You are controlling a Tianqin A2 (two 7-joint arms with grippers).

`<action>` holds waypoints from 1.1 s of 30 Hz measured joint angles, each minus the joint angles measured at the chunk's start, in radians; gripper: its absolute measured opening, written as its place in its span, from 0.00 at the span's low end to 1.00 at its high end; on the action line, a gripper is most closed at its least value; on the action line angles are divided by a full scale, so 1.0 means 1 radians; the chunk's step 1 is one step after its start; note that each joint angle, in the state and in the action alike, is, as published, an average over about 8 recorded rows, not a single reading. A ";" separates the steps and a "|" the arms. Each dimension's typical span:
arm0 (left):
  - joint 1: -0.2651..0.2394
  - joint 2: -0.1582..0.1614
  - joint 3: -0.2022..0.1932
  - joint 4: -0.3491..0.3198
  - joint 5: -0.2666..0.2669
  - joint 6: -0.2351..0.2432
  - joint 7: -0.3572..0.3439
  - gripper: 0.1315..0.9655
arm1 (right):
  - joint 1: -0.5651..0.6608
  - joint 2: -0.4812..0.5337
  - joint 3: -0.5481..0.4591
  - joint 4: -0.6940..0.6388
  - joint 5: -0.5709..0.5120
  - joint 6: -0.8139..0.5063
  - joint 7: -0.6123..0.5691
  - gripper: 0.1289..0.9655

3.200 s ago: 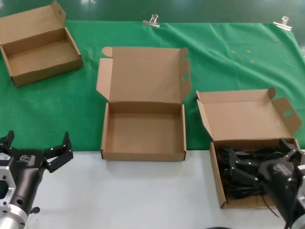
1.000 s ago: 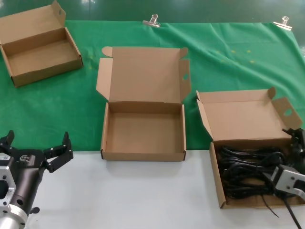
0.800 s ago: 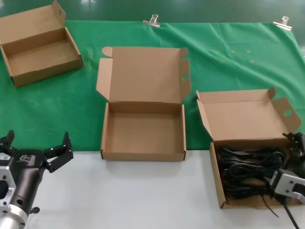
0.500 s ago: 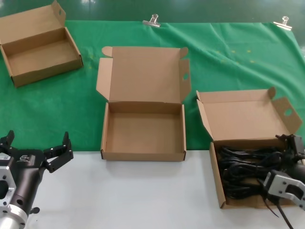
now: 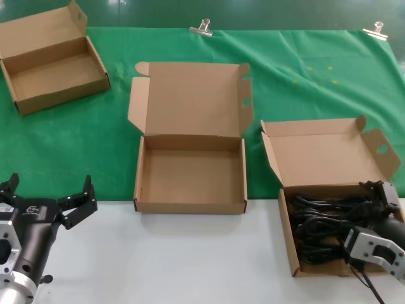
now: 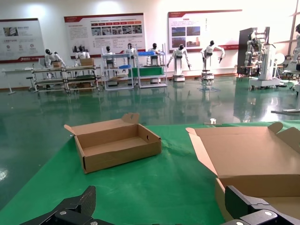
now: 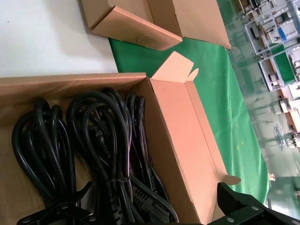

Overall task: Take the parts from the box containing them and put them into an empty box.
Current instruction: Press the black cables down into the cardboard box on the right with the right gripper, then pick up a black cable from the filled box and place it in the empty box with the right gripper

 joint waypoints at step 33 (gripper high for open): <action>0.000 0.000 0.000 0.000 0.000 0.000 0.000 1.00 | 0.028 -0.076 0.000 -0.121 0.000 -0.062 0.003 0.33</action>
